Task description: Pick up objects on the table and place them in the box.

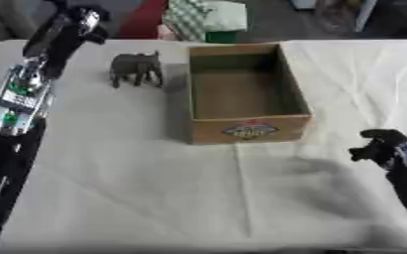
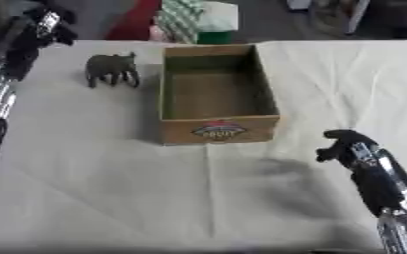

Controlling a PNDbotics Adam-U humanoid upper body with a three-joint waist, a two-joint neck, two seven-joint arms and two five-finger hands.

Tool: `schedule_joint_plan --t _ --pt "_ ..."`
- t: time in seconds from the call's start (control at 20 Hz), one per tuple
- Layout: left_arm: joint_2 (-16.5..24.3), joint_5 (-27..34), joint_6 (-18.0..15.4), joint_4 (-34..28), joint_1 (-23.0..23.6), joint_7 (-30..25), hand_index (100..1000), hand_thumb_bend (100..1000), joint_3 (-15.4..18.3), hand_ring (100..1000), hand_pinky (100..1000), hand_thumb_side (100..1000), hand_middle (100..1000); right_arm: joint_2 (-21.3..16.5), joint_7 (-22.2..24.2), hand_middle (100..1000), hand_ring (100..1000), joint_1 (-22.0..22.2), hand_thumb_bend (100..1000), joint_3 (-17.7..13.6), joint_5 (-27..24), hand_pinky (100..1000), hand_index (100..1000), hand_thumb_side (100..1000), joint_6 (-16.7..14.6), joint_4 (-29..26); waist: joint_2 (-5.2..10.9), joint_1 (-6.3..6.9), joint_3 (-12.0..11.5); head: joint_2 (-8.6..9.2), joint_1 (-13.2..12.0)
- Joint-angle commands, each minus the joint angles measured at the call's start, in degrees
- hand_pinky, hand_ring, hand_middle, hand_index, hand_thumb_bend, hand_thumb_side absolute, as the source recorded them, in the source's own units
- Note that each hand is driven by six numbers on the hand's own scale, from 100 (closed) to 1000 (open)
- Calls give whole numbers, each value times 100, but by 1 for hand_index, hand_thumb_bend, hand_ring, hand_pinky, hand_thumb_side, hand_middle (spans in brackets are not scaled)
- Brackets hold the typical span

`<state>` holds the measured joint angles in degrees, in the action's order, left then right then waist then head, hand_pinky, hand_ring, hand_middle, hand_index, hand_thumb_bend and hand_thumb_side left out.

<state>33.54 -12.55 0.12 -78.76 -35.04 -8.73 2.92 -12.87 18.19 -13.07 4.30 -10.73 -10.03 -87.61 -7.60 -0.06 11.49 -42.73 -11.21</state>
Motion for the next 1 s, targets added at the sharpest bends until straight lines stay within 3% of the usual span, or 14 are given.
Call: schedule_joint_plan --t 0.05,0.2,0.35,0.4,0.6,0.85,1.0 --pt "449 -849 -376 358 -389 16 763 100 -158 695 730 496 721 -105 21 408 529 -48 100 11 6 746 723 787 -5 -98 59 11 18 64 -17" --pt "541 -1702 -754 872 -817 31 764 129 -354 706 733 393 726 -103 34 408 529 -53 100 27 13 746 723 788 -6 -96 52 15 43 75 -33" --pt "499 -2561 -1111 1403 -1158 -16 768 271 -497 714 739 346 729 -101 46 408 529 -55 100 37 17 746 723 789 -3 -93 51 20 68 76 -39" --pt "472 -2882 -1219 1590 -1266 -62 769 394 -541 724 746 310 728 -100 50 408 529 -54 100 41 18 746 724 790 -2 -91 54 23 82 79 -44" --pt "297 -4052 -1612 2306 -1633 -272 775 575 -600 733 750 318 734 -100 62 408 529 -52 100 53 18 746 724 791 0 -86 61 29 127 90 -55" --pt "91 -4883 -1796 2975 -1925 -207 769 572 -491 723 738 228 735 -93 76 408 529 -54 100 68 23 746 724 798 10 -77 60 48 179 94 -80" --pt "-7 -5082 -1805 3221 -1983 -72 770 568 -459 723 737 234 739 -85 83 408 529 -57 100 75 28 746 724 800 19 -73 55 60 207 95 -82"
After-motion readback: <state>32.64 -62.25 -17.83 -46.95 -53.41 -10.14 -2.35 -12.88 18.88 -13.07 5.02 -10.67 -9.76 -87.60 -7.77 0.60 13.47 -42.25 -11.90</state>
